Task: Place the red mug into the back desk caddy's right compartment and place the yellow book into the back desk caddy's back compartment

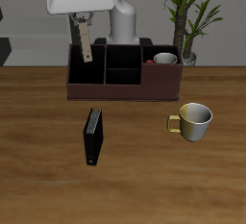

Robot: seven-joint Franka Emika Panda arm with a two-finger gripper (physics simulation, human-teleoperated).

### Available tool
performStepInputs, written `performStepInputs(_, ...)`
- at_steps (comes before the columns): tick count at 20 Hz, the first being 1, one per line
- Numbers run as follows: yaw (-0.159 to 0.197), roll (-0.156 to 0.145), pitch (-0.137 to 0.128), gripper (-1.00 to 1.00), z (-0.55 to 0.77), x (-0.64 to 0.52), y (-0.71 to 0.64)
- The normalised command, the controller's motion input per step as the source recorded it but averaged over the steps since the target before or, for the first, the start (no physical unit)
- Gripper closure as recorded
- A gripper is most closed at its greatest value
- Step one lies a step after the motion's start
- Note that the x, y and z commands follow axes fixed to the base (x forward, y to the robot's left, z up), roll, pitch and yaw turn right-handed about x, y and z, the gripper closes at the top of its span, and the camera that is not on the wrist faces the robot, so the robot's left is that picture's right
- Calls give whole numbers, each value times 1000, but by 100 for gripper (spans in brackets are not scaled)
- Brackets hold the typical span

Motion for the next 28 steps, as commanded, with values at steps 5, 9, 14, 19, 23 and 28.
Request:
performStepInputs(5,73,44,2,100,86,-246,282)
performStepInputs(9,113,17,-8,100,65,-223,306)
performStepInputs(14,90,18,22,100,-20,-205,266)
performStepInputs(19,159,-12,-8,100,-10,-189,74)
performStepInputs(23,87,0,20,100,-15,-135,78)
performStepInputs(28,142,1,1,100,-6,-175,130)
